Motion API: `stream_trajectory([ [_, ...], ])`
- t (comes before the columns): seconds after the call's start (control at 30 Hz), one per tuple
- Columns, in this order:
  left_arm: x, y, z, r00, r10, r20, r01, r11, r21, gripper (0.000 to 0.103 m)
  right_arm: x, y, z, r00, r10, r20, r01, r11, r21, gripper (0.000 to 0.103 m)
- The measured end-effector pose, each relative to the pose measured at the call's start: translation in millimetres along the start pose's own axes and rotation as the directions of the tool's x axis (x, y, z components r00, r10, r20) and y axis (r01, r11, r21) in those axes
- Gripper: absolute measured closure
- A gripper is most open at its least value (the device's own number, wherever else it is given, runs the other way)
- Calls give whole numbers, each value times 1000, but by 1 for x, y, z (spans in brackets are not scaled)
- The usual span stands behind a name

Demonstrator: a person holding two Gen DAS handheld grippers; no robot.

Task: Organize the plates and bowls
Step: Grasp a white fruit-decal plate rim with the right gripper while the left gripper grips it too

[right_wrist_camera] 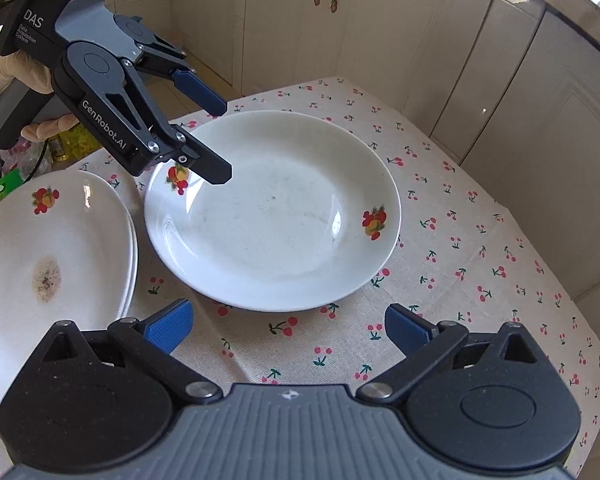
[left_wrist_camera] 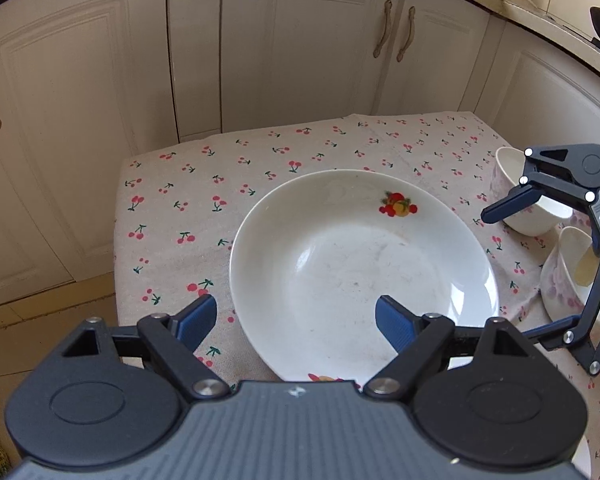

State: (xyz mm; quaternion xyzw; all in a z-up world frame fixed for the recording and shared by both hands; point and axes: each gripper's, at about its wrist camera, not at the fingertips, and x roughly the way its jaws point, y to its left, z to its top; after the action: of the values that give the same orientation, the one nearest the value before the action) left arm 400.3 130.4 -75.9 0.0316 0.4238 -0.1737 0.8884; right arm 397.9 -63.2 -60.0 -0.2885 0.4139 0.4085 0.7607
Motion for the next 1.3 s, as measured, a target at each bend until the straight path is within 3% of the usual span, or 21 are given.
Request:
stream_trajectory([
  [0.3, 17, 7, 2, 998, -49, -31, 48, 999, -15, 17, 30, -6, 10, 992, 51, -115, -56, 998, -39, 0],
  [0.53, 22, 8, 5, 996, -84, -35, 83, 996, -13, 17, 37, -12, 13, 988, 103, -115, -107, 994, -32, 0],
  [0.97, 26, 9, 13, 992, -125, -23, 126, 992, 13, 17, 34, -7, 13, 997, 77, -25, -79, 995, -57, 0],
  [1.3, 32, 13, 14, 993, -117, -26, 117, 993, 11, 17, 20, -7, 12, 992, 88, 86, -86, 996, -18, 0],
])
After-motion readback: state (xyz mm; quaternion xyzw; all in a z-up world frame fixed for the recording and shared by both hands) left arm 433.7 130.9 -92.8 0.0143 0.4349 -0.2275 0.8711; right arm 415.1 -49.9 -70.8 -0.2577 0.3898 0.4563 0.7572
